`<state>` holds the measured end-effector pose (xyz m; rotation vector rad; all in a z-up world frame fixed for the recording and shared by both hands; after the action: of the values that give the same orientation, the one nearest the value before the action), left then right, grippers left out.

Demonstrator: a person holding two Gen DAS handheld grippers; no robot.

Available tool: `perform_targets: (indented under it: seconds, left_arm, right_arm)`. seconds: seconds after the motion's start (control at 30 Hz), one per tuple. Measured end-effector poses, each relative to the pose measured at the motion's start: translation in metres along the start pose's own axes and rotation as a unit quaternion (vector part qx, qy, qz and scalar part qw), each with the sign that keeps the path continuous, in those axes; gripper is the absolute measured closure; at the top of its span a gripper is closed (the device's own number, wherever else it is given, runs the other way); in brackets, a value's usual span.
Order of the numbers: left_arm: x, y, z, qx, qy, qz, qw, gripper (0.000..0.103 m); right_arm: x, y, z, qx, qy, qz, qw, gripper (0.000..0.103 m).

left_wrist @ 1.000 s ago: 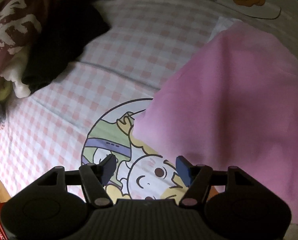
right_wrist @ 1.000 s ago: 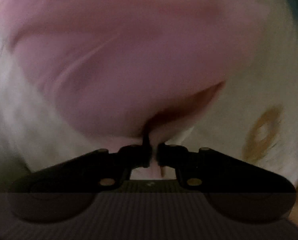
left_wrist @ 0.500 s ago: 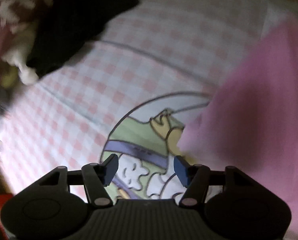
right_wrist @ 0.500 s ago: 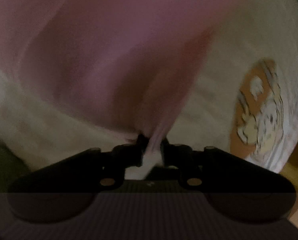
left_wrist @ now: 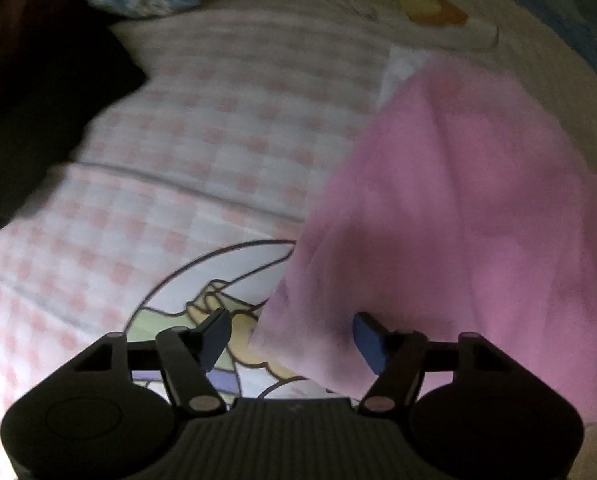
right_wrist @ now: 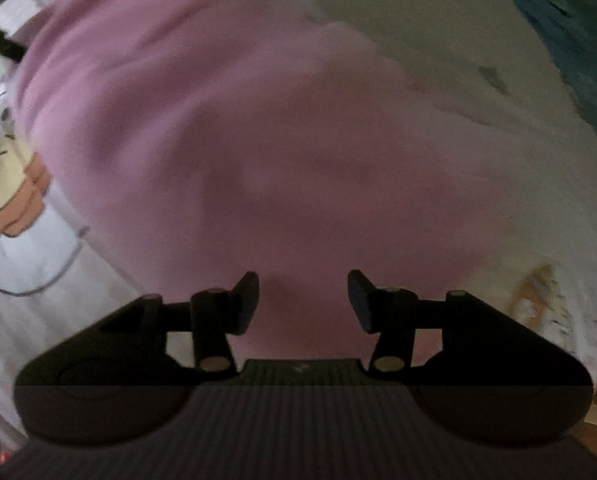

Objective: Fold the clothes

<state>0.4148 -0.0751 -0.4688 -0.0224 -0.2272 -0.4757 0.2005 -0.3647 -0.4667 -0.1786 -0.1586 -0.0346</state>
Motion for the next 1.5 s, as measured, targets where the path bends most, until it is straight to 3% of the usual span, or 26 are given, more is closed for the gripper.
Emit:
perform_targets:
  seconds: [0.03, 0.1, 0.17, 0.23, 0.3, 0.37, 0.43, 0.5, 0.67, 0.8, 0.9, 1.0, 1.1, 1.17, 1.2, 1.23, 1.27, 1.4, 1.5]
  left_arm:
    - [-0.001, -0.005, -0.007, -0.003, 0.010, -0.007, 0.9999, 0.093]
    - [0.003, -0.009, -0.005, 0.013, 0.017, -0.004, 0.9998, 0.095]
    - [0.016, 0.005, 0.017, 0.014, -0.001, 0.053, 0.9985, 0.096]
    - [0.024, 0.041, 0.029, -0.010, -0.010, 0.140, 0.9901, 0.095]
    - [0.019, 0.062, 0.004, -0.024, 0.040, 0.173, 0.9839, 0.095]
    - [0.012, 0.058, -0.018, -0.010, 0.070, 0.145, 0.9869, 0.094]
    - [0.016, 0.041, -0.014, 0.027, 0.055, 0.085, 0.9944, 0.093]
    - [0.017, 0.034, -0.003, 0.037, 0.050, 0.074, 0.9954, 0.091]
    - [0.041, 0.022, 0.043, 0.054, 0.010, 0.047, 0.9974, 0.082]
    - [0.099, -0.011, 0.068, 0.047, -0.055, 0.011, 0.9973, 0.079]
    - [0.148, -0.051, 0.064, 0.004, -0.077, -0.031, 0.9966, 0.060]
    - [0.178, -0.086, 0.032, -0.018, -0.052, -0.069, 0.9961, 0.059]
    - [0.193, -0.106, -0.002, 0.008, -0.019, -0.101, 0.9947, 0.059]
    - [0.194, -0.109, -0.018, 0.010, -0.004, -0.108, 0.9940, 0.060]
    - [0.193, -0.112, -0.021, 0.017, -0.004, -0.116, 0.9931, 0.061]
    - [0.192, -0.115, -0.024, 0.024, -0.005, -0.123, 0.9921, 0.074]
    - [0.191, -0.116, -0.025, 0.032, -0.010, -0.128, 0.9912, 0.089]
    - [0.208, -0.111, -0.010, 0.064, -0.060, -0.102, 0.9909, 0.090]
    - [0.220, -0.105, -0.040, 0.068, -0.032, -0.068, 0.9949, 0.088]
  right_arm:
    - [0.000, 0.009, -0.006, 0.001, 0.000, 0.001, 1.000, 0.052]
    - [0.001, 0.016, -0.013, -0.012, -0.001, -0.003, 1.000, 0.052]
    - [0.002, 0.018, -0.018, -0.022, 0.004, -0.011, 1.000, 0.051]
    - [0.004, 0.013, -0.017, -0.038, 0.012, -0.017, 0.999, 0.039]
    - [0.001, 0.006, -0.024, -0.046, 0.015, -0.023, 0.999, 0.027]
    - [-0.001, -0.001, -0.030, -0.046, 0.018, -0.033, 0.998, 0.020]
    - [-0.001, -0.006, -0.031, -0.034, 0.024, -0.042, 0.998, 0.020]
    - [0.001, -0.010, -0.025, -0.019, 0.024, -0.044, 0.999, 0.020]
    - [0.022, -0.068, 0.024, 0.007, -0.066, -0.102, 0.993, 0.020]
    - [0.037, -0.159, 0.015, -0.005, -0.100, -0.214, 0.972, 0.020]
    - [0.041, -0.201, 0.000, -0.005, -0.115, -0.266, 0.957, 0.020]
    - [0.043, -0.211, -0.013, -0.004, -0.117, -0.285, 0.951, 0.020]
    - [0.048, -0.205, -0.024, 0.008, -0.120, -0.297, 0.947, 0.020]
    - [0.047, -0.200, -0.033, 0.013, -0.122, -0.300, 0.946, 0.026]
    - [0.049, -0.200, -0.039, 0.018, -0.122, -0.299, 0.946, 0.039]
    - [0.052, -0.203, -0.046, 0.029, -0.121, -0.296, 0.947, 0.074]
    - [0.053, -0.199, -0.046, 0.042, -0.121, -0.293, 0.947, 0.087]
    - [0.059, -0.205, -0.017, 0.013, -0.171, -0.309, 0.936, 0.089]
    - [0.068, -0.218, -0.032, 0.001, -0.169, -0.320, 0.932, 0.089]
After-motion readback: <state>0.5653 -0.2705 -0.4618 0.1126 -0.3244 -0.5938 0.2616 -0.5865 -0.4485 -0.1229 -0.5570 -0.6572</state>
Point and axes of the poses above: each gripper's, at about its wrist camera, not at the fingertips, and z roughly against the way its jaws point, y to its left, x to its top, the point moved 7 cm from there along -z, roughly the way its jaws point, and after that the axes turned 4 degrees about -z, right-handed, at the moved point
